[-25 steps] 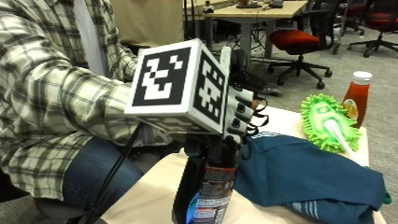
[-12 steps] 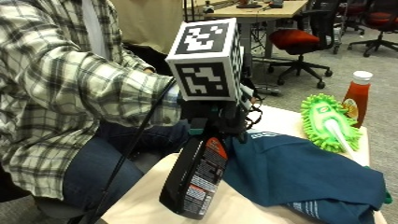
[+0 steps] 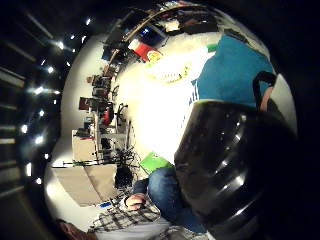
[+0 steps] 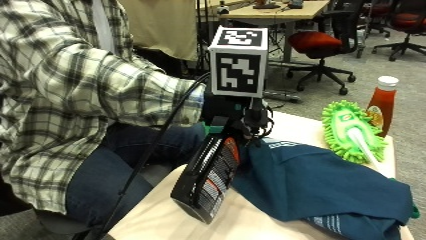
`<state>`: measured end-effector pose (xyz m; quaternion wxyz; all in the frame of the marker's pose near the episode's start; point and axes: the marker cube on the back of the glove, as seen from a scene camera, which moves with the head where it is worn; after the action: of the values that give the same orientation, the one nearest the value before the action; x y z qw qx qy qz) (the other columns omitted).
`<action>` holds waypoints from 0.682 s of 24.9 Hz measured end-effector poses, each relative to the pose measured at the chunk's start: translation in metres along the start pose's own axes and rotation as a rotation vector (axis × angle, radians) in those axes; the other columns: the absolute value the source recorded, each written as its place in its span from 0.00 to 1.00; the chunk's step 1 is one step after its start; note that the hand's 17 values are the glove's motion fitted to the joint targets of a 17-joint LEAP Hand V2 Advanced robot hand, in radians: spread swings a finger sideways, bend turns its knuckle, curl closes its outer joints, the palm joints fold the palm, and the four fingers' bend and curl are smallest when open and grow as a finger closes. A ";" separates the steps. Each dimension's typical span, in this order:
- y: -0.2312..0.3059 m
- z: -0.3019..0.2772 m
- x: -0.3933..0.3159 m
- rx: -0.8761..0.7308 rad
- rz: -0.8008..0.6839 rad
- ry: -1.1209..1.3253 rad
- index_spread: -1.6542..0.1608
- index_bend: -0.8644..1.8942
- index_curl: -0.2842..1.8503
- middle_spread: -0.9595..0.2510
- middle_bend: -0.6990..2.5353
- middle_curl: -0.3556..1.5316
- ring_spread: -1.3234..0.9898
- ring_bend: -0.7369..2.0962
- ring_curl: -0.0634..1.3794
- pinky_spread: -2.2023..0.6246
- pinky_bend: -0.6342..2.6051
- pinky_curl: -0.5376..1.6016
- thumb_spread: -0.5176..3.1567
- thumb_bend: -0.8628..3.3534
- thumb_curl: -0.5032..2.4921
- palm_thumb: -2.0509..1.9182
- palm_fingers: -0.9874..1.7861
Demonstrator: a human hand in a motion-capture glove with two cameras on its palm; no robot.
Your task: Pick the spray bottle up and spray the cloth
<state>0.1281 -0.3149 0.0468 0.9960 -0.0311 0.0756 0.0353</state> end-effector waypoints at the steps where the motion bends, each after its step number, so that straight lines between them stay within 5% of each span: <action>1: 0.000 0.003 -0.003 -0.015 -0.008 0.018 0.76 0.45 0.41 0.68 0.41 0.47 0.48 0.49 0.38 0.72 0.30 0.44 0.15 0.20 0.42 0.78 0.84; 17: 0.010 0.037 -0.029 -0.156 -0.107 0.280 0.76 0.45 0.42 0.68 0.41 0.47 0.48 0.49 0.38 0.72 0.30 0.44 0.15 0.20 0.42 0.78 0.84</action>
<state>0.1044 -0.3045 0.0870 0.9708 -0.1168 0.2091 -0.0167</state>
